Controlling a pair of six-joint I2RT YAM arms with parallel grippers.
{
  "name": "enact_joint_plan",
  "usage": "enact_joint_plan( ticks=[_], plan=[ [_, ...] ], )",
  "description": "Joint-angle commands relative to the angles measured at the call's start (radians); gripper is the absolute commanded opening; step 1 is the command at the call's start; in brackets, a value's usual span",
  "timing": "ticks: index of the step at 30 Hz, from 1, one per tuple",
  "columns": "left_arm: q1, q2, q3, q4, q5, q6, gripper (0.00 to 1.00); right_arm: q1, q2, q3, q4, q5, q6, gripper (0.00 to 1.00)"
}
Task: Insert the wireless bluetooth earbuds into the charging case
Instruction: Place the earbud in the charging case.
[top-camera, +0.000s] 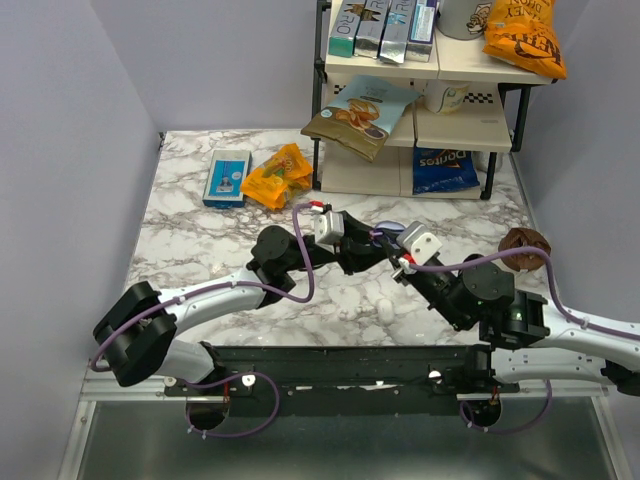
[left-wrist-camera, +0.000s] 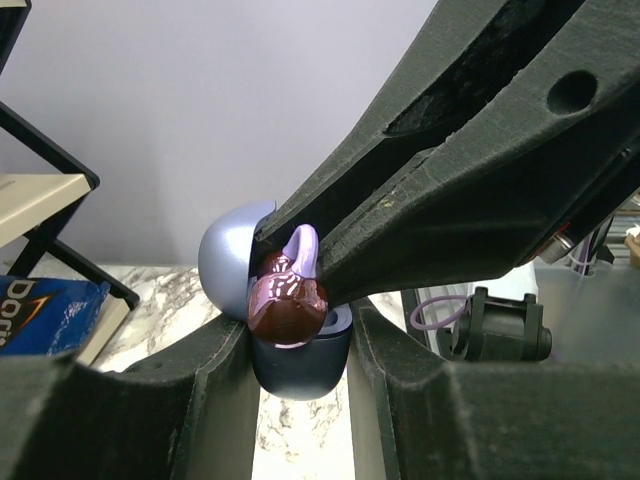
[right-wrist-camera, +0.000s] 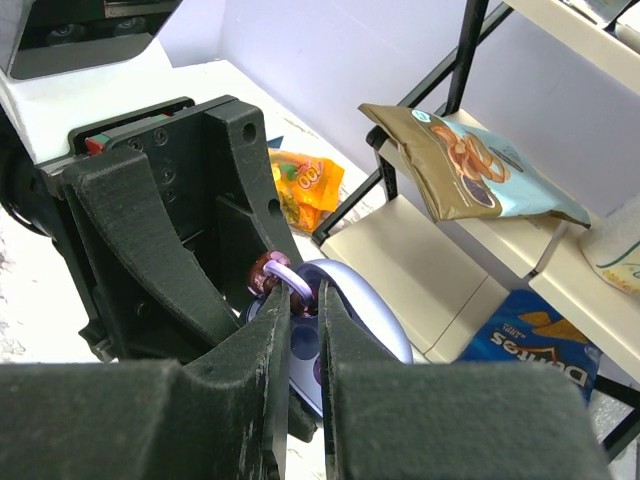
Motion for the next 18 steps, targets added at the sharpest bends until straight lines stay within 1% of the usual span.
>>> enact_joint_plan(
  ticks=[1,7,18],
  plan=[
    [-0.006,-0.036,-0.006,0.018,-0.003,0.041,0.0,0.0,-0.036,0.016,-0.052,0.003,0.024,0.01],
    [-0.006,-0.034,-0.017,0.014,-0.015,0.054,0.0,0.0,-0.064,0.017,-0.058,0.006,0.041,0.01],
    [-0.006,-0.033,-0.008,0.02,-0.011,0.046,0.0,0.0,-0.033,0.013,-0.089,-0.02,0.054,0.01]
  ],
)
